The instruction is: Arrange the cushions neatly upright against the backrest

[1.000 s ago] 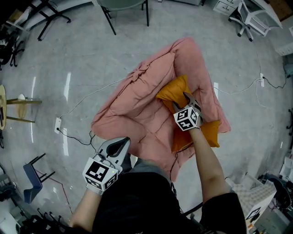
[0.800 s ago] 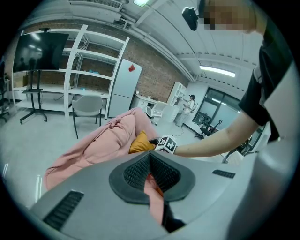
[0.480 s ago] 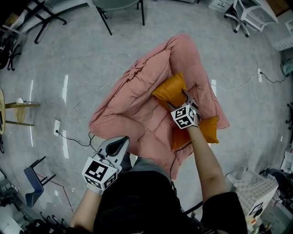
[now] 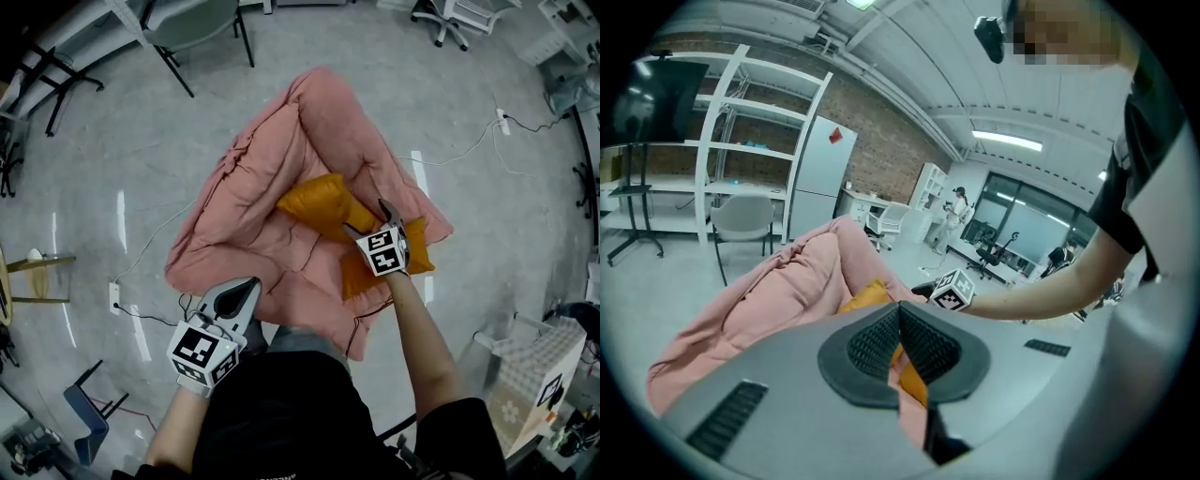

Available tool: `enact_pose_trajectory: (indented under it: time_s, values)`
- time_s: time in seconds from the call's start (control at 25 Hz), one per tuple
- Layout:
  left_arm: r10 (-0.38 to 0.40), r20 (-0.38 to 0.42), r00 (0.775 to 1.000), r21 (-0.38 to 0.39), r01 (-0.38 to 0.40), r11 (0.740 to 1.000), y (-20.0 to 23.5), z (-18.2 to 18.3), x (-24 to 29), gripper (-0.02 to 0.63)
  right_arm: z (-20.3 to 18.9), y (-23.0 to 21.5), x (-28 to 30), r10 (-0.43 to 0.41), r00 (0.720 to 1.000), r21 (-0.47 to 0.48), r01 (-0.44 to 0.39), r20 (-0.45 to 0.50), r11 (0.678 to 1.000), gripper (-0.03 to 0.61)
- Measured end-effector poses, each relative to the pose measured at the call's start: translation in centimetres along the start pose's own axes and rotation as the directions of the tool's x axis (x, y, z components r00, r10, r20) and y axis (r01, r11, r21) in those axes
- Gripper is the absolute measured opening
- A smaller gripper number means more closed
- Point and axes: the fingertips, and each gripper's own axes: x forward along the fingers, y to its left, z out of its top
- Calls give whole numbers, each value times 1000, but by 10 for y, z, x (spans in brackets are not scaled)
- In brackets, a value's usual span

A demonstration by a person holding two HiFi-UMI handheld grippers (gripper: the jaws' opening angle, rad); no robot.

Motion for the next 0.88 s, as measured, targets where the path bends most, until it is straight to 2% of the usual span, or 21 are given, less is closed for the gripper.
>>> enact_pose_trajectory:
  time_s: [0.16,0.32,0.56,0.68,0.76,0.88]
  values:
    - [-47,-19,999,36,48,998,-17,1,13,12,-24,19,-3,56,998,-10,-56,-37,998,453]
    - [-61,-39,997,48,63,997,-29,-3,20,12,-30,43,18,91,994,-21,-92,-60,995,453]
    - [-36,-61,997,41,39,998,-27,-14,12,12,-31,42,66,18,992,-32,-22,-123,999,453]
    - [-8,-66,998,23,10,1000,-19,-20,4,12,-34,38,81,47,989,44,-41,-137,998,451]
    - [7,-61,998,7,-6,1000,-13,-22,0,12,-32,36,85,55,989,60,-48,-134,997,446]
    - [22,-48,999,-12,-23,1000,-5,-22,-5,12,-26,30,81,37,990,75,-27,-139,997,373]
